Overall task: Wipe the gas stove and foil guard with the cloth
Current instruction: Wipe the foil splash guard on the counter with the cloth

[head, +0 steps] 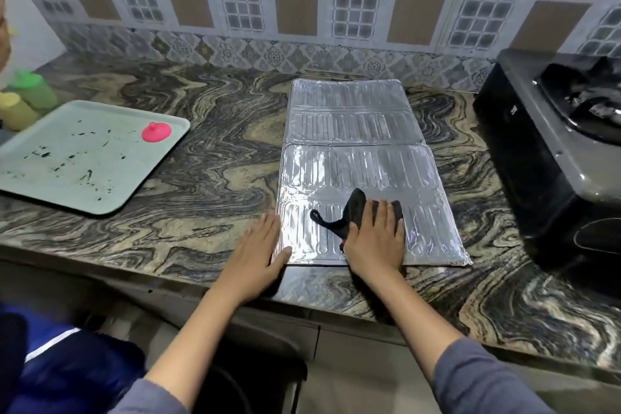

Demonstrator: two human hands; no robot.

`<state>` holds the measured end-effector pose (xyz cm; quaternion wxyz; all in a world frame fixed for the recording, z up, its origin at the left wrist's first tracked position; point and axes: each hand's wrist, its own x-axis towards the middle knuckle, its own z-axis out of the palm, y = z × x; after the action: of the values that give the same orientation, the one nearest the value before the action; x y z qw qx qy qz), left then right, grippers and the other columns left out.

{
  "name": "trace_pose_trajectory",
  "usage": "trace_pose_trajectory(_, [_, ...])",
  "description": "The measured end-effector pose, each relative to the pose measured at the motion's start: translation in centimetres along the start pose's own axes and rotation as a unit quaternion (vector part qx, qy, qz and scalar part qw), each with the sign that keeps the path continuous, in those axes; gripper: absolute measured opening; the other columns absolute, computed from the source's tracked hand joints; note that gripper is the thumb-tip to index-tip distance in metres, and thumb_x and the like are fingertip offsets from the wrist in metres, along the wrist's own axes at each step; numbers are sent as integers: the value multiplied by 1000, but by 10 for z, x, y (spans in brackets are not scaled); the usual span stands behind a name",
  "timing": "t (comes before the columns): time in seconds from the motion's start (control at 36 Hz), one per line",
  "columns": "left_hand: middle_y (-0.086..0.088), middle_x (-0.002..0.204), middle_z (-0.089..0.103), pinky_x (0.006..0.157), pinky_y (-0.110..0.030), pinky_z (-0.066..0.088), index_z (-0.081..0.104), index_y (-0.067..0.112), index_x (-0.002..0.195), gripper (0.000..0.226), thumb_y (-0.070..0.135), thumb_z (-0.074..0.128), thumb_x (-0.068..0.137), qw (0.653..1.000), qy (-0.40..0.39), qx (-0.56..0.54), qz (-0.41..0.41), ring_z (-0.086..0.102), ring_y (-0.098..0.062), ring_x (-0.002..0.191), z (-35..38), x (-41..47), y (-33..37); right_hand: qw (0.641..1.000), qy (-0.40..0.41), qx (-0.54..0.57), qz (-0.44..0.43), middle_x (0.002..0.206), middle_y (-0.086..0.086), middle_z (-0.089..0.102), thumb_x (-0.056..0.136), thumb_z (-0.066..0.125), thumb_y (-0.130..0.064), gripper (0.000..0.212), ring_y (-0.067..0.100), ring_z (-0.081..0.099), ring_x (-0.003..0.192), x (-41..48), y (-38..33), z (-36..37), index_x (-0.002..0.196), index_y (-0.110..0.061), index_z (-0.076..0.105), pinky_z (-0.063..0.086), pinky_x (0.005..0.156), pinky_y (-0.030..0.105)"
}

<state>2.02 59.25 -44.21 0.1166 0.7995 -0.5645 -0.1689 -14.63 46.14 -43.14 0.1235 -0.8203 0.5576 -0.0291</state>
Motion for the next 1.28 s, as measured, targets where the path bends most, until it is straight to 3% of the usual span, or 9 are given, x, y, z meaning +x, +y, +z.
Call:
trace_pose_trajectory(0.19, [4, 156, -15, 118, -28, -7, -10, 19, 148, 92, 74, -2, 74, 999, -27, 27, 16, -16, -8, 143, 3, -12, -6, 1000, -2, 1, 8, 159, 9, -2, 98, 26, -37, 60, 24, -4, 146, 0, -5, -2, 149, -11, 5, -1, 119, 43])
trace_pose_trajectory(0.36, [2, 156, -16, 120, -30, -6, -11, 18, 147, 68, 50, 20, 96, 999, -20, 37, 10, -15, -9, 144, 5, -13, -4, 999, -16, -2, -28, 159, 10, 0, 99, 25, -37, 60, 25, -3, 146, -2, -24, 0, 149, -11, 5, -2, 119, 43])
trace_pose_trajectory(0.56, [2, 157, -15, 119, -28, -6, -11, 16, 148, 69, 52, 14, 94, 998, -3, 59, 4, -13, -8, 144, 9, -13, -2, 980, -39, -35, -190, 159, 7, -1, 99, 20, -38, 59, 21, -4, 147, -6, -42, 9, 150, -14, 2, -3, 119, 41])
trace_pose_trajectory(0.64, [2, 157, -14, 117, -27, -7, -10, 17, 148, 68, 50, 14, 94, 998, 0, 66, 0, -13, -9, 145, 8, -14, 0, 956, -53, -63, -283, 159, 6, 2, 98, 16, -41, 59, 19, -1, 147, -6, -32, 7, 150, -15, 5, -1, 119, 38])
trace_pose_trajectory(0.72, [1, 157, -14, 116, -27, -8, -10, 16, 148, 67, 52, 12, 95, 998, -7, 68, -4, -12, -9, 145, 7, -14, 2, 927, -65, -82, -361, 159, 2, 3, 84, -3, -52, 73, 16, 0, 147, -6, -12, 3, 150, -21, 4, 0, 119, 36])
trace_pose_trajectory(0.81, [0, 157, -15, 116, -27, -8, -11, 16, 147, 69, 54, 8, 93, 997, -11, 77, -6, -12, -10, 145, 5, -15, 3, 906, -71, -108, -404, 159, -1, 1, 85, -3, -55, 72, 13, 0, 147, -6, 12, -5, 149, -23, 4, -5, 116, 30])
trace_pose_trajectory(1.0, [-1, 156, -18, 117, -27, -8, -14, 16, 146, 65, 48, 15, 97, 996, -31, 80, -17, -15, -11, 144, 0, -18, 8, 916, -92, -119, -371, 158, -8, -7, 78, -10, -62, 77, 2, -17, 137, -15, 62, -25, 148, -28, -5, -13, 112, 28])
trace_pose_trajectory(1.19, [-2, 156, -19, 120, -32, -5, -16, 15, 145, 66, 45, 18, 98, 995, -52, 75, -31, -15, -13, 144, -2, -15, 12, 949, -77, -88, -293, 159, -7, 1, 67, -21, -75, 96, 9, -6, 145, -22, 107, -35, 149, -28, 0, -1, 116, 30])
trace_pose_trajectory(1.28, [-3, 156, -18, 120, -33, -6, -14, 13, 146, 65, 41, 22, 99, 995, -59, 65, -47, -14, -14, 145, -3, -14, 16, 973, -40, -29, -224, 159, 0, 9, 90, 18, -63, 75, 16, 8, 146, -32, 113, -36, 150, -18, 9, 7, 118, 30])
